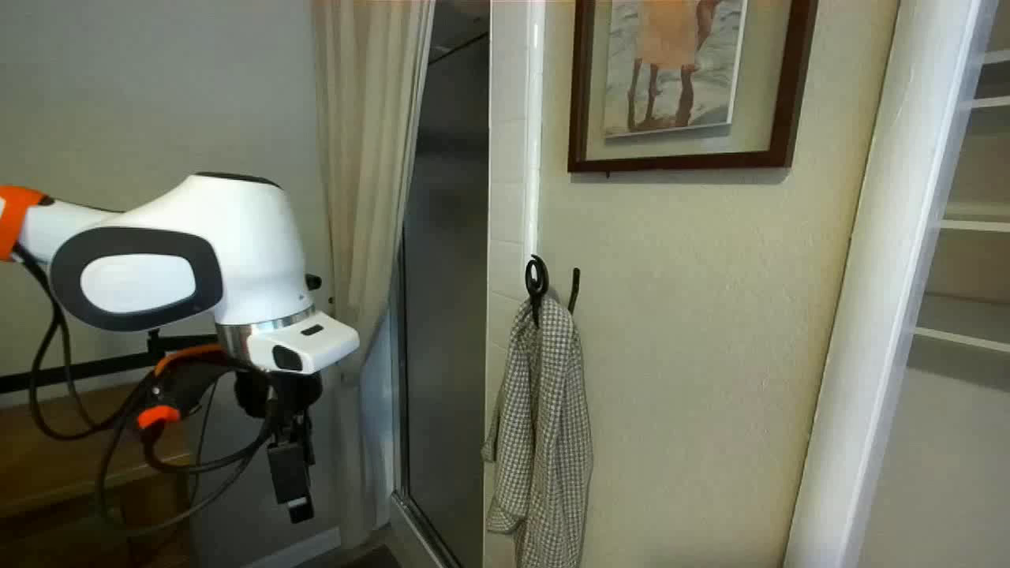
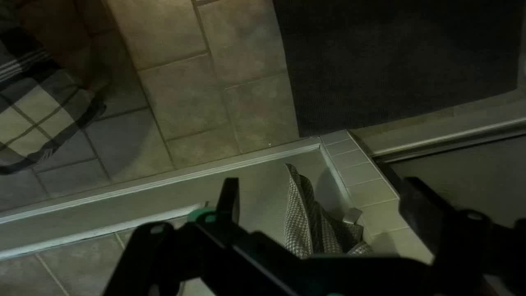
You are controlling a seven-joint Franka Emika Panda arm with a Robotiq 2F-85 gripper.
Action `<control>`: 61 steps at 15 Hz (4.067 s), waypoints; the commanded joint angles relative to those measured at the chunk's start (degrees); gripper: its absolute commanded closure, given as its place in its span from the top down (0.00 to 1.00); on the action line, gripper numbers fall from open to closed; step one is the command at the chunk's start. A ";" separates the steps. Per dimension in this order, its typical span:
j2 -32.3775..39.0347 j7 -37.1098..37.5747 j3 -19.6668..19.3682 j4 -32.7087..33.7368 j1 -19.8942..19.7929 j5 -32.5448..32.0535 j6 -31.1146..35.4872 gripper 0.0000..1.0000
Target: Move the picture frame to the right
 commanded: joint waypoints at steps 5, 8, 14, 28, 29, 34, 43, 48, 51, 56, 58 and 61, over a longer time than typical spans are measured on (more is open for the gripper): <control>0.02 0.05 -0.10 0.13 0.10 -0.07 -0.16 1.00; 0.02 0.05 -0.10 0.13 0.10 -0.07 -0.16 1.00; 0.02 0.05 -0.10 0.13 0.10 -0.07 -0.16 1.00; 2.90 1.93 3.31 13.54 -1.08 -4.34 9.41 1.00; 3.09 1.92 3.51 15.05 -0.99 -4.40 10.45 1.00; 4.98 3.01 5.40 21.37 -1.07 -4.36 19.68 1.00; 9.46 9.04 11.55 27.36 -6.51 -7.82 41.52 1.00; 8.64 6.68 10.58 26.35 -4.97 -6.26 41.66 1.00; 8.78 6.69 10.59 26.47 -5.03 -6.29 41.72 1.00; 8.79 6.69 10.60 26.48 -5.04 -6.31 41.74 1.00; 8.79 6.69 10.60 26.49 -5.05 -6.32 41.74 1.00; 8.80 6.69 10.60 26.49 -5.05 -6.32 41.74 1.00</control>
